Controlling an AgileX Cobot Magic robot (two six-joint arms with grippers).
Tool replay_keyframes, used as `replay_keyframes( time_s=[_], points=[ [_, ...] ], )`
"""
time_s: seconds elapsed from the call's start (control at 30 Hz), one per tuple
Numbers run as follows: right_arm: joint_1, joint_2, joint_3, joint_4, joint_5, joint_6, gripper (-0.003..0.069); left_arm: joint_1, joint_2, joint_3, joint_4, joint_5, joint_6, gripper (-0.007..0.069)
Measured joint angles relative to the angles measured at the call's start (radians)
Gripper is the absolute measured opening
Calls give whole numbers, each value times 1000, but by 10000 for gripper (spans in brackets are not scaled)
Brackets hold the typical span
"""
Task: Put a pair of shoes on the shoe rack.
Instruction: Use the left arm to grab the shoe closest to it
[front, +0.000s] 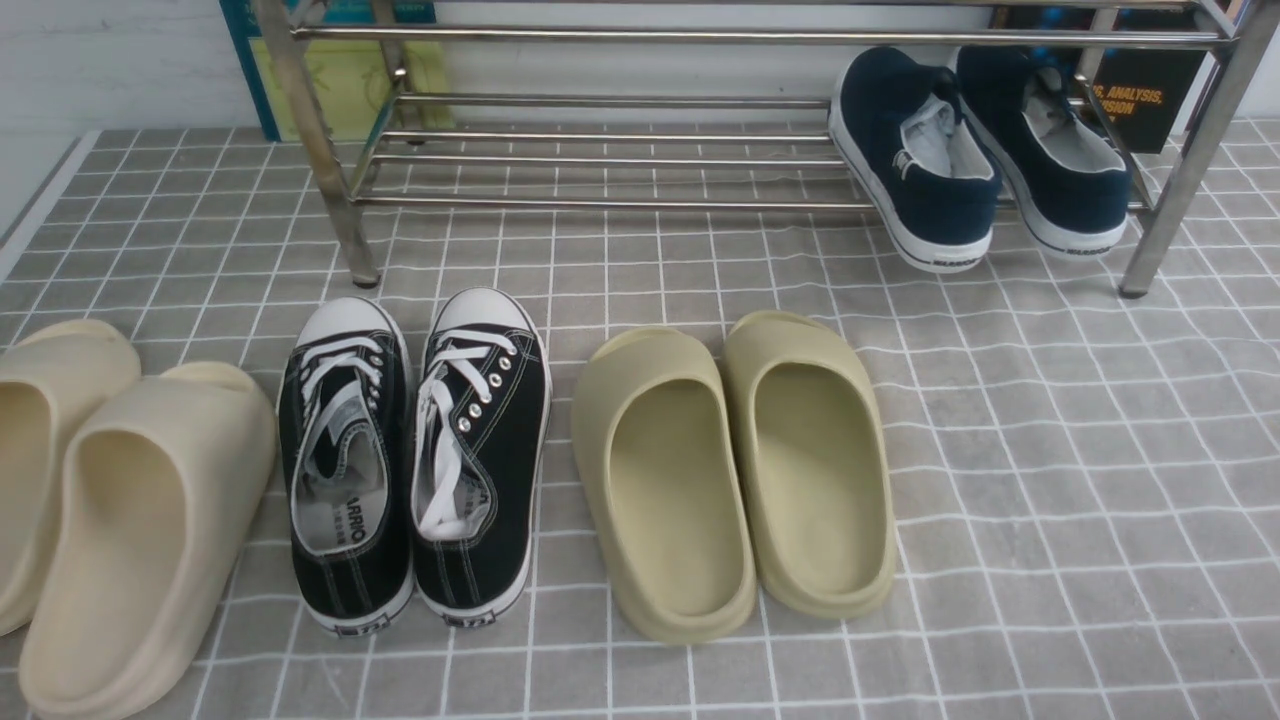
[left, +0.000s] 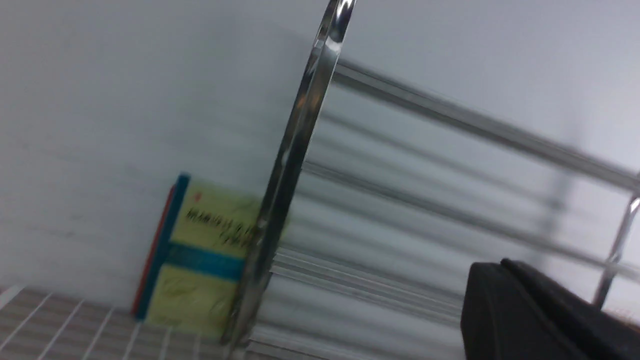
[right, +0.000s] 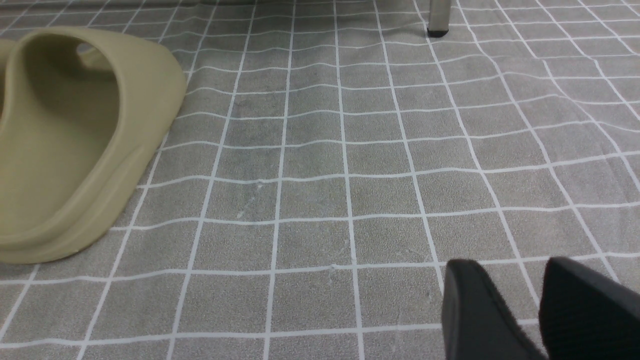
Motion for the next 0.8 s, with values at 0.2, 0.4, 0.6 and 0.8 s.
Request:
replay_keyframes(
  time_s=[0.2, 0.4, 0.6, 0.8],
  points=[
    [0, 0, 0, 0, 0, 0, 239, 0, 308, -154, 110, 369, 68, -13],
    [0, 0, 0, 0, 0, 0, 239, 0, 610, -159, 129, 425, -81, -13],
    [0, 0, 0, 0, 0, 0, 239, 0, 858, -179, 123, 321, -179, -4],
    [0, 0, 0, 0, 0, 0, 239, 0, 1046, -248, 49, 261, -158, 232]
  ],
)
